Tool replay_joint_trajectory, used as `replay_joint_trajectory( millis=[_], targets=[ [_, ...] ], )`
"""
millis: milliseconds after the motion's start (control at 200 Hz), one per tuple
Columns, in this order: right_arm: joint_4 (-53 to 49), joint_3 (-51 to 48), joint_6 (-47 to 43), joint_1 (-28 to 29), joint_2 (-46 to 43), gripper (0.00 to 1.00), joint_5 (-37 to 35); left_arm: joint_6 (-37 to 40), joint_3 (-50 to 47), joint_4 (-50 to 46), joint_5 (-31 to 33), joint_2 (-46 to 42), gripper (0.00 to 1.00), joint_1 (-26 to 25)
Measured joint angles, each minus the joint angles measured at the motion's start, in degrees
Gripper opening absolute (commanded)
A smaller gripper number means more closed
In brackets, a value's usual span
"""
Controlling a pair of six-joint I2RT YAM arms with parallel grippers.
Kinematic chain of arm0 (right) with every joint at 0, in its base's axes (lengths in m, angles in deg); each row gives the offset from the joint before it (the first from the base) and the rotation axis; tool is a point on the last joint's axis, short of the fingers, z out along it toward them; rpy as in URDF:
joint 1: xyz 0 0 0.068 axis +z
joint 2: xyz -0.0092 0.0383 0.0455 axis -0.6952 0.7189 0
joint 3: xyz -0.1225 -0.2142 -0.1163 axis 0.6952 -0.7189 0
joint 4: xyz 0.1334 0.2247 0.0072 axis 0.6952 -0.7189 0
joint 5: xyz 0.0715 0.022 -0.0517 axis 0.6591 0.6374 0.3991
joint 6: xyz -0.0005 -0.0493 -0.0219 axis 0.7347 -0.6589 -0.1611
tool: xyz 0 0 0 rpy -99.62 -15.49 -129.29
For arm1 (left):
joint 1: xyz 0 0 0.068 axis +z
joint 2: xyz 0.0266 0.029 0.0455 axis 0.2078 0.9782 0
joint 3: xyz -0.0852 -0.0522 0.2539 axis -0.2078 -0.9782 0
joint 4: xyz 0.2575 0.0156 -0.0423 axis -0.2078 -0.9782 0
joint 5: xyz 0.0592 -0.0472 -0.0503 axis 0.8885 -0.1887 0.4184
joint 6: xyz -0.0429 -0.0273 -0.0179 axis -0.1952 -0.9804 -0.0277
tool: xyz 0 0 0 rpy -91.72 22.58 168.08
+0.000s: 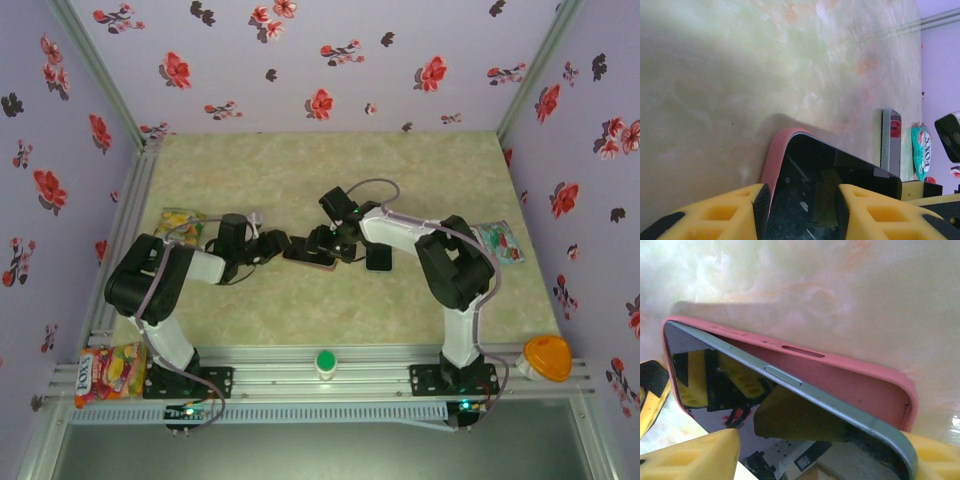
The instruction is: Put the phone into the phone case
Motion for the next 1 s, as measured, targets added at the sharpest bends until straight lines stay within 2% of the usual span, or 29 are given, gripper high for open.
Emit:
replay_joint_trajectory(
  millis=[405, 1000],
  targets=[
    [-6.1, 3.9, -0.9, 1.0, 1.6, 0.78, -1.9, -2.6, -1.8, 8.0, -1.2, 2.3, 0.43, -0.2],
    [-11.6, 7.4, -1.6, 1.4, 2.5, 0.85, -3.4, -1.2, -1.1, 5.8, -1.1, 1.9, 0.43, -0.3]
  ],
)
